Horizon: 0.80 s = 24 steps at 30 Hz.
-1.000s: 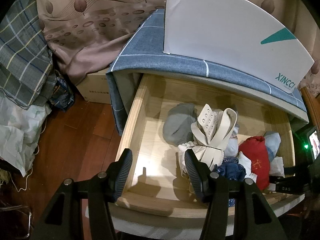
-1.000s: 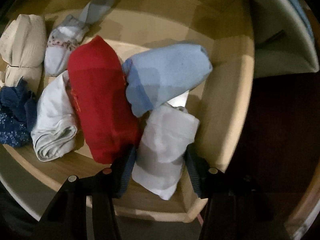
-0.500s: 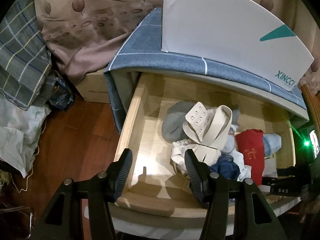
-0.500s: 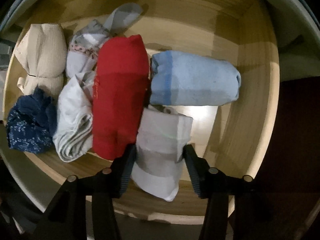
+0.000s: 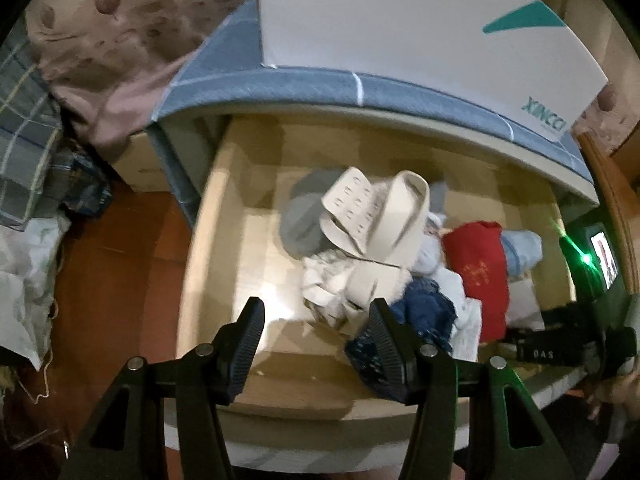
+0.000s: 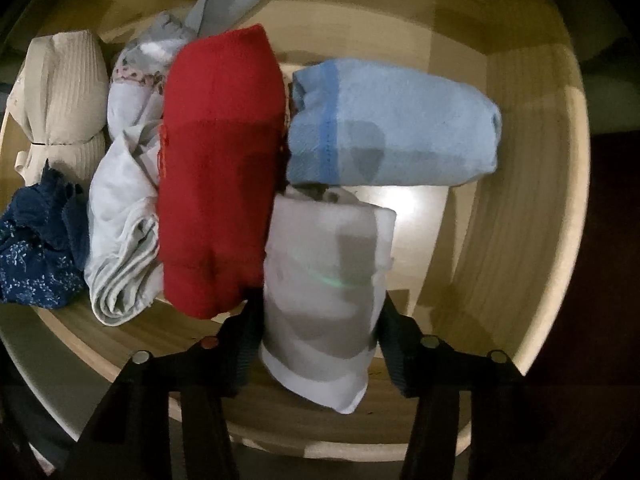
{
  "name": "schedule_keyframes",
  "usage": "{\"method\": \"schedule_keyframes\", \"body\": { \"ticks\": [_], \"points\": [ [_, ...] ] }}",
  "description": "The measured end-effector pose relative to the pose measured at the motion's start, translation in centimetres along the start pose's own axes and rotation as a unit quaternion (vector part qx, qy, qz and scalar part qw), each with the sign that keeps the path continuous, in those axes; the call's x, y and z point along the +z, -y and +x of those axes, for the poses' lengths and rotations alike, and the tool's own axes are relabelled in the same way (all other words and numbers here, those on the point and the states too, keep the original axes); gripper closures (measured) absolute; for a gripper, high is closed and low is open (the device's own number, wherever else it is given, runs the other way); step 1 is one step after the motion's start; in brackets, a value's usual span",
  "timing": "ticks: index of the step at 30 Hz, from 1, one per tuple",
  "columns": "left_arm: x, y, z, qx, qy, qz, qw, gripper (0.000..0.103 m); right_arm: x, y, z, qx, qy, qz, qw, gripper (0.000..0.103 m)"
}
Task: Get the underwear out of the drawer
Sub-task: 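Grasp the white rolled item with the right tool while the left tool grasps the dark blue underwear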
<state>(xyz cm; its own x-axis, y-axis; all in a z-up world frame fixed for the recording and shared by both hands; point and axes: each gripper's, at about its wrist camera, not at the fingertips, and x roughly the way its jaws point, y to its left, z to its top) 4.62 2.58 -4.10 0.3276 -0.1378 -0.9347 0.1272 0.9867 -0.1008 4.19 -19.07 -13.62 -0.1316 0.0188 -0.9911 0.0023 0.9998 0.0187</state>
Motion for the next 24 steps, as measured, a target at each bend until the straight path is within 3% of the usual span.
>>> {"method": "schedule_keyframes", "body": {
  "ticks": [4, 12, 17, 24],
  "points": [
    [0.0, -0.2, 0.4, -0.031, -0.019, -0.007, 0.9993, 0.047, -1.7, 0.6, -1.9, -0.001, 0.032, 0.017, 0.999, 0.058],
    [-0.2, -0.5, 0.9, -0.054, -0.046, -0.013, 0.9974, 0.047, -4.7, 1.1, -4.9, 0.035, 0.078, 0.058, 0.995, 0.059],
    [-0.1, 0.6, 1.1, -0.040, -0.062, 0.008, 0.9973, 0.047, -5.1, 2.3, -4.7, 0.070, 0.082, 0.083, 0.991, 0.059],
    [-0.5, 2.0, 2.0, -0.077, -0.104, -0.005, 0.9916, 0.047, -5.1, 3.6, -4.6, 0.093, 0.083, 0.099, 0.987, 0.058]
  ]
}}
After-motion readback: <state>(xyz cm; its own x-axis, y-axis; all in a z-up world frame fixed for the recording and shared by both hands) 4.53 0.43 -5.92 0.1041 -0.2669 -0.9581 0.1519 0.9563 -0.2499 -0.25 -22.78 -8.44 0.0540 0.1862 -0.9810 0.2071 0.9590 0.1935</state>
